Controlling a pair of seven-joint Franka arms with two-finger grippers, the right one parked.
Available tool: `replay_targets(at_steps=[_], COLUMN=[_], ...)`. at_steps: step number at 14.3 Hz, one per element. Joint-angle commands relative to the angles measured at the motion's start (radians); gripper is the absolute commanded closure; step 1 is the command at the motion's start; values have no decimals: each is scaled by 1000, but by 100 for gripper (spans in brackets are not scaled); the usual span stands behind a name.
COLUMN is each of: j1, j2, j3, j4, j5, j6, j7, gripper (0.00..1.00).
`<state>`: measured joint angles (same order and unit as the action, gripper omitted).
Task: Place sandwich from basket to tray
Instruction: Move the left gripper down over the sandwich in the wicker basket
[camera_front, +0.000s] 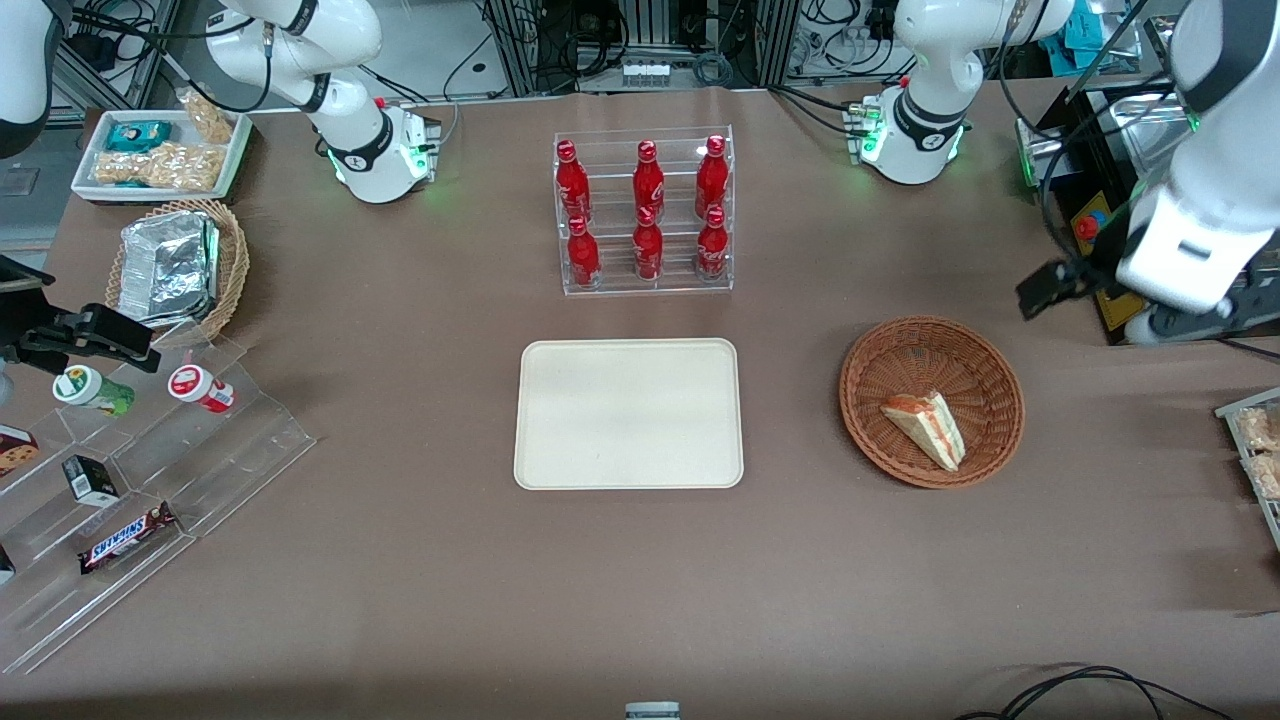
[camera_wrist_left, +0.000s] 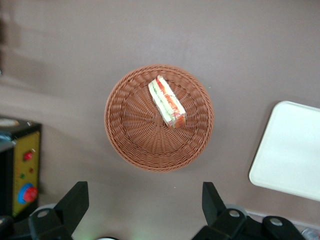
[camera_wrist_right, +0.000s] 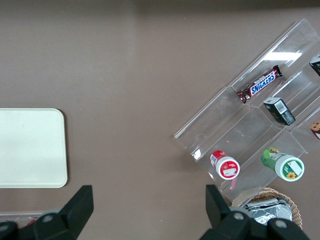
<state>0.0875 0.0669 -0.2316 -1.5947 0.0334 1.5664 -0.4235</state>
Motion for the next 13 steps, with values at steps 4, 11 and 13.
replay_targets(at_steps=[4,11,13], j1=[-9,-49,-43], j2=[77,139,149], j3=[-2,-2,3], j4=[-234,-516,-522], j5=[5,16,17], j6=[290,791,790], j7=[-136,-558,-558], gripper=[0,0,0])
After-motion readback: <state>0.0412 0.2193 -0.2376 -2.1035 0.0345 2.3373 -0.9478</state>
